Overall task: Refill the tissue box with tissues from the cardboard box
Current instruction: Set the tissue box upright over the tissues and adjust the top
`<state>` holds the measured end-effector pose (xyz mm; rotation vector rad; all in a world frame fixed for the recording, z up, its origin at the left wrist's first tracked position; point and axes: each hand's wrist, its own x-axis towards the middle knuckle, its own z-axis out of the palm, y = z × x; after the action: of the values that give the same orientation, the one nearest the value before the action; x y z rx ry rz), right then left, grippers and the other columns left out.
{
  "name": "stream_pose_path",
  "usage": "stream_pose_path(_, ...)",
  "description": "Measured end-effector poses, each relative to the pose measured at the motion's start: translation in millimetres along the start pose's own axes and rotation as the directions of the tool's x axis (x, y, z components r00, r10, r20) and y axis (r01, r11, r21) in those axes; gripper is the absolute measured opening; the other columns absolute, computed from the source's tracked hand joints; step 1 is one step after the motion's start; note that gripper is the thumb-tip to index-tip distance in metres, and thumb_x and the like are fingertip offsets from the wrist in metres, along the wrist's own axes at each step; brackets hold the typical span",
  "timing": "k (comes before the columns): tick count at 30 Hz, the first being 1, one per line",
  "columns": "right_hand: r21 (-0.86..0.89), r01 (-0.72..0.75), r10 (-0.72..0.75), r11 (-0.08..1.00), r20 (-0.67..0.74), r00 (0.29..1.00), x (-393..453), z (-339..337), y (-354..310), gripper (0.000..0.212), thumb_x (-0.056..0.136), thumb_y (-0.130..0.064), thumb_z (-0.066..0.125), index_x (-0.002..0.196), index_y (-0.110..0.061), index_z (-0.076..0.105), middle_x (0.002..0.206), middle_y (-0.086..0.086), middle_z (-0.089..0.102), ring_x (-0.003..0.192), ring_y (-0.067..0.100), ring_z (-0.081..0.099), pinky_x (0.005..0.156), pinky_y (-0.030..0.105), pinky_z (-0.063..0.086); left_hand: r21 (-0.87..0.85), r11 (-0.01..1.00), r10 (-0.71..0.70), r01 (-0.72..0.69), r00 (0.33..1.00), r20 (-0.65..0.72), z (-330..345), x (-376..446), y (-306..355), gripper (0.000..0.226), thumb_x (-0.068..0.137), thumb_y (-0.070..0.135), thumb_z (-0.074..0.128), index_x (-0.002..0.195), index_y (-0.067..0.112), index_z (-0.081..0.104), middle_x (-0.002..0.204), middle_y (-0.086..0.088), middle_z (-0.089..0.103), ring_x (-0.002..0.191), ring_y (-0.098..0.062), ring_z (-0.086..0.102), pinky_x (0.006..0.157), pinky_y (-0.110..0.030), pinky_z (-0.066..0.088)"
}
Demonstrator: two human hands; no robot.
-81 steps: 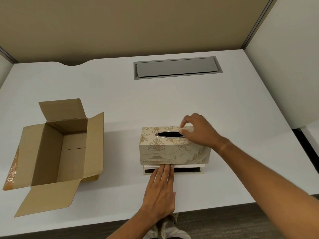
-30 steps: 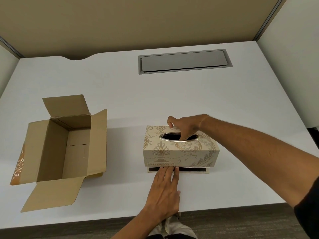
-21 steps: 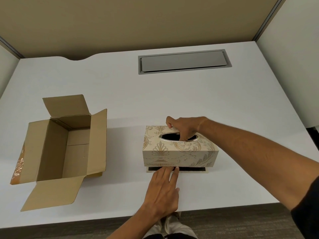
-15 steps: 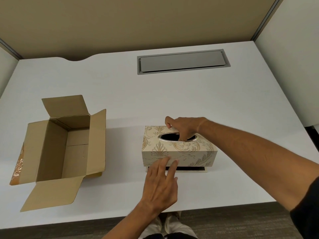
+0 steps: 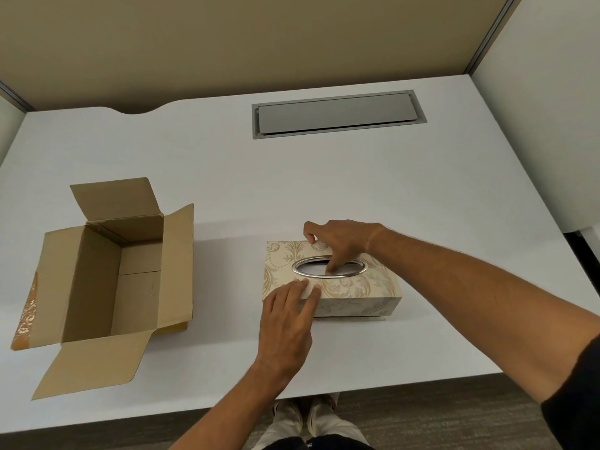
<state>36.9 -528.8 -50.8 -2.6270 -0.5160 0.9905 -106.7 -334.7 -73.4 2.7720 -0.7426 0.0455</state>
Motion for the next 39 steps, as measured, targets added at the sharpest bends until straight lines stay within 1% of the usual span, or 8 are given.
stream_pose_path(7, -0.021, -0.006, 0.006, 1.0, -0.013, 1.0, -3.0, 4.8, -4.4, 0.064, 0.066, -0.034, 0.085, 0.103, -0.028, 0.033, 0.076, -0.003, 0.047, 0.069, 0.019, 0.047, 0.06, 0.034, 0.038, 0.017, 1.0, -0.022, 0.021, 0.998, 0.056, -0.8, -0.9, 3.0, 0.064, 0.049, 0.012, 0.091, 0.109, 0.014, 0.07, 0.11, -0.018, 0.068, 0.1, -0.036, 0.064, 0.08, -0.043, 0.052)
stream_pose_path(10, -0.031, 0.006, -0.007, 0.999, -0.021, 1.0, -4.6, 6.8, -5.9, 0.062, 0.067, -0.033, 0.084, 0.103, -0.028, 0.034, 0.075, -0.005, 0.047, 0.068, 0.016, 0.045, 0.057, 0.032, 0.035, 0.02, 0.999, -0.031, 0.03, 0.997, 0.068, -1.4, -2.1, 5.1, 0.062, 0.047, 0.011, 0.092, 0.105, 0.014, 0.072, 0.108, -0.018, 0.069, 0.098, -0.036, 0.066, 0.079, -0.043, 0.053)
stream_pose_path(14, -0.044, 0.013, -0.014, 0.999, -0.031, 0.999, -7.3, 8.1, -9.3, 0.06, 0.069, -0.03, 0.083, 0.102, -0.027, 0.034, 0.073, -0.006, 0.046, 0.064, 0.012, 0.043, 0.053, 0.03, 0.03, 0.026, 0.999, -0.025, 0.024, 0.997, 0.068, -2.4, -3.2, 5.6, 0.058, 0.048, 0.01, 0.091, 0.103, 0.014, 0.072, 0.107, -0.017, 0.069, 0.097, -0.035, 0.065, 0.077, -0.042, 0.052)
stream_pose_path(21, -0.064, -0.017, 0.016, 0.998, -0.022, 1.0, -11.3, 9.5, -17.0, 0.056, 0.071, -0.027, 0.082, 0.1, -0.028, 0.033, 0.076, -0.006, 0.046, 0.068, 0.015, 0.046, 0.053, 0.029, 0.031, 0.024, 1.0, -0.016, 0.015, 0.998, 0.061, -1.9, -6.0, 7.1, 0.053, 0.048, 0.007, 0.089, 0.098, 0.015, 0.072, 0.105, -0.016, 0.069, 0.095, -0.034, 0.065, 0.074, -0.043, 0.051)
stream_pose_path(28, -0.073, -0.032, 0.03, 0.997, -0.025, 0.999, -16.9, 10.2, -21.3, 0.054, 0.07, -0.025, 0.079, 0.099, -0.028, 0.033, 0.075, -0.005, 0.045, 0.068, 0.019, 0.048, 0.052, 0.031, 0.031, 0.041, 0.999, -0.023, 0.019, 0.995, 0.092, 0.2, -7.5, 6.6, 0.057, 0.043, 0.002, 0.086, 0.096, 0.016, 0.07, 0.105, -0.015, 0.068, 0.094, -0.033, 0.064, 0.074, -0.043, 0.05)
stream_pose_path(35, -0.048, -0.028, 0.027, 0.998, -0.037, 0.999, -23.1, 12.7, -23.7, 0.051, 0.073, -0.023, 0.075, 0.102, -0.027, 0.034, 0.072, -0.004, 0.047, 0.065, 0.017, 0.045, 0.051, 0.031, 0.032, 0.052, 0.999, -0.018, 0.013, 0.994, 0.107, 2.3, -8.8, 5.3, 0.055, 0.046, 0.002, 0.086, 0.097, 0.016, 0.07, 0.106, -0.015, 0.068, 0.096, -0.033, 0.063, 0.074, -0.043, 0.049)
stream_pose_path(37, -0.029, -0.027, 0.025, 0.999, -0.069, 0.997, -27.9, 14.9, -24.4, 0.048, 0.074, -0.02, 0.072, 0.106, -0.025, 0.037, 0.072, -0.003, 0.049, 0.063, 0.016, 0.044, 0.053, 0.031, 0.031, 0.051, 0.999, -0.014, 0.007, 0.992, 0.127, 1.5, -9.7, 5.1, 0.055, 0.047, 0.005, 0.088, 0.098, 0.016, 0.07, 0.106, -0.015, 0.068, 0.096, -0.033, 0.064, 0.074, -0.043, 0.05)
stream_pose_path(39, 0.019, -0.026, 0.028, 0.999, -0.121, 0.992, -35.3, 19.7, -23.7, 0.048, 0.074, -0.021, 0.069, 0.112, -0.025, 0.04, 0.081, 0.0, 0.056, 0.069, 0.019, 0.049, 0.064, 0.034, 0.037, 0.041, 0.999, -0.005, -0.001, 0.991, 0.135, -0.3, -9.6, 3.0, 0.056, 0.049, 0.012, 0.09, 0.102, 0.015, 0.07, 0.106, -0.015, 0.068, 0.097, -0.033, 0.064, 0.076, -0.043, 0.051)
